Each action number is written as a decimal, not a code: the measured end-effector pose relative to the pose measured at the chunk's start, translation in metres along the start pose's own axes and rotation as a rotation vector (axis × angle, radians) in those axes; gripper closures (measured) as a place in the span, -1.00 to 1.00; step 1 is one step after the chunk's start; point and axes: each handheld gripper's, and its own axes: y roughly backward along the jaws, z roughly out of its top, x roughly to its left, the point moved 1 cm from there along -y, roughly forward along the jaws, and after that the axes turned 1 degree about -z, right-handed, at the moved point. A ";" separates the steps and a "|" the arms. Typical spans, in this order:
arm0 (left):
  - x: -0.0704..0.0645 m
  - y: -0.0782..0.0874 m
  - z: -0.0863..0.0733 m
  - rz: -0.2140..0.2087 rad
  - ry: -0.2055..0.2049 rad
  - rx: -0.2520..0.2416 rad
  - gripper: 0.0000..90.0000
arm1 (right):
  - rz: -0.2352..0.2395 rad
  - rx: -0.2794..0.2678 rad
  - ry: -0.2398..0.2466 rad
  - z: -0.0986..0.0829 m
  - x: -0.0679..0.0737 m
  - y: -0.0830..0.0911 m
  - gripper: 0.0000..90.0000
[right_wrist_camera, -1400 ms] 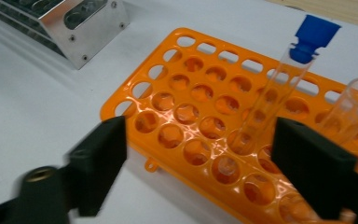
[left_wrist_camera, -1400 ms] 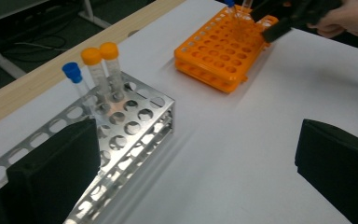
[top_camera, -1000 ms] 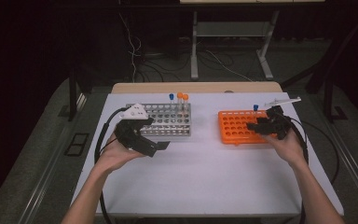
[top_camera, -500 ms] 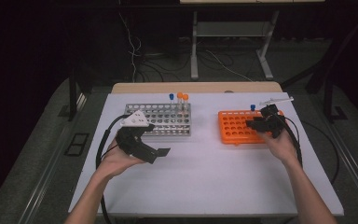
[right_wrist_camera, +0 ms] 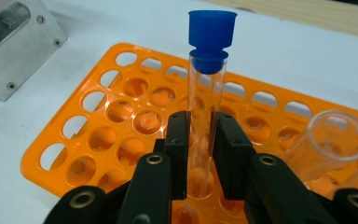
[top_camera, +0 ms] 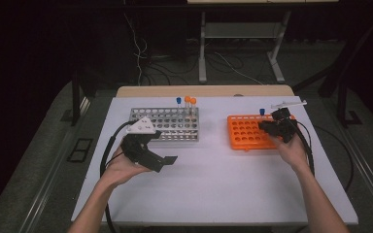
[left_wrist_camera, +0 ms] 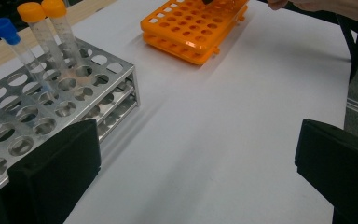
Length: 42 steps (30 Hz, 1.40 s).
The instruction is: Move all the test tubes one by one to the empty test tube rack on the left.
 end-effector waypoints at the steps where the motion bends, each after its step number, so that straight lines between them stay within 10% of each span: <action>1: 0.000 0.000 0.000 0.000 0.000 0.000 -1.00 | -0.002 -0.007 0.000 0.000 0.000 0.002 0.70; 18: 0.001 0.001 0.004 -0.012 0.006 0.015 -1.00 | 0.023 -0.104 0.026 0.014 0.006 0.035 0.70; 42: -0.002 0.000 0.033 -0.054 -0.037 0.037 -0.99 | 0.249 -0.194 0.147 0.038 0.056 0.089 0.70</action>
